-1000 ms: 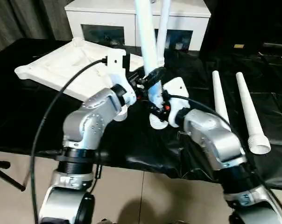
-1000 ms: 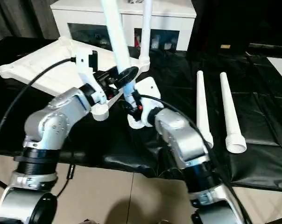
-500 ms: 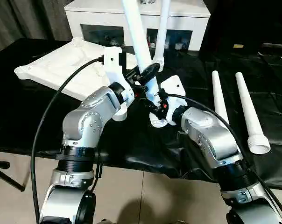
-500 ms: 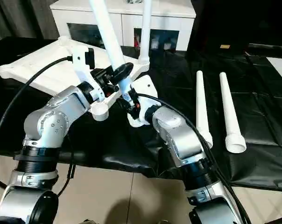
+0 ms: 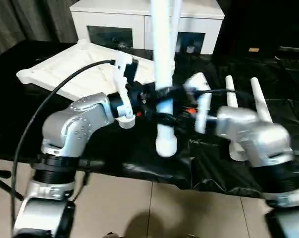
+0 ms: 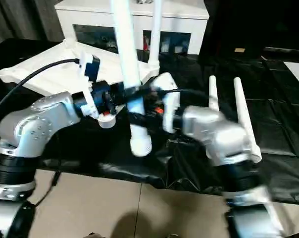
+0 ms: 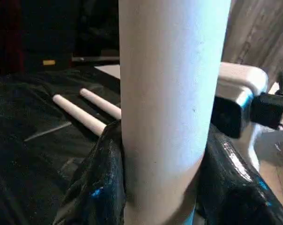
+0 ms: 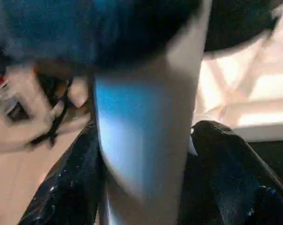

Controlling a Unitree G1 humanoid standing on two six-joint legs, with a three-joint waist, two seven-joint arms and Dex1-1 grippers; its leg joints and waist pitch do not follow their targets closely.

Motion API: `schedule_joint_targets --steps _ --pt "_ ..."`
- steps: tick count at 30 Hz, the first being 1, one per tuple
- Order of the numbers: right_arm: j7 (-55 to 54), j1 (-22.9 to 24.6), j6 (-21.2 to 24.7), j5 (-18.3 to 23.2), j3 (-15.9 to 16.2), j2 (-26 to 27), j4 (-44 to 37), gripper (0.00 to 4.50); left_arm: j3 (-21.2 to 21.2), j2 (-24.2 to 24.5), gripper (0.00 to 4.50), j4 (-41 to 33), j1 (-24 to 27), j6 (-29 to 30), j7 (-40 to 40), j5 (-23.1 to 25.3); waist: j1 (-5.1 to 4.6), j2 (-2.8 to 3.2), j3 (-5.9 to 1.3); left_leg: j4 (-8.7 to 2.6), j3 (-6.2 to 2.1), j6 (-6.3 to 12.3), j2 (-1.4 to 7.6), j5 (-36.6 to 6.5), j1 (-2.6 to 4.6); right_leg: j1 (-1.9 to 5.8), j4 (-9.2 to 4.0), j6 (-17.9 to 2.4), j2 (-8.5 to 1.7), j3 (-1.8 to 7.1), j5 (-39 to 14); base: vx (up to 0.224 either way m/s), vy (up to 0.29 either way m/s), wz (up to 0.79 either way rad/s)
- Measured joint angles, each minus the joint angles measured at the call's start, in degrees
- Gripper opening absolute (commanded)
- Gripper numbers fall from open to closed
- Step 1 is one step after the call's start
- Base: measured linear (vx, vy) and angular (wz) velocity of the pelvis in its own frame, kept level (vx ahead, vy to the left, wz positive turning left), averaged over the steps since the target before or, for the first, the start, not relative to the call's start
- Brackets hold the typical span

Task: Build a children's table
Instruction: Pick table leg

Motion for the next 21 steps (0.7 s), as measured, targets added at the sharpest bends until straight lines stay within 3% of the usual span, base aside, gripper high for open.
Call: schedule_joint_targets --steps 4,21 --pt "2.61 0.00 1.10 0.12 0.75 -2.42 -0.44 3.03 -0.01 0.70 1.83 0.02 -0.85 0.03 -1.24 -0.02 0.14 0.00 0.00 0.00 -0.02 -0.11 0.12 0.07 0.03 0.01 0.03 -0.08 0.25 0.12 0.05 0.000 0.000 0.00" --pt "4.21 0.22 2.43 0.21 3.02 -1.22 -0.81 3.03 -0.01 0.51 1.83 0.01 -0.90 0.79 -3.18 -1.15 0.48 0.00 0.00 0.00 -0.07 -0.21 0.15 0.12 -0.01 0.00 0.10 -0.07 0.34 0.13 0.05 0.000 0.000 0.00"
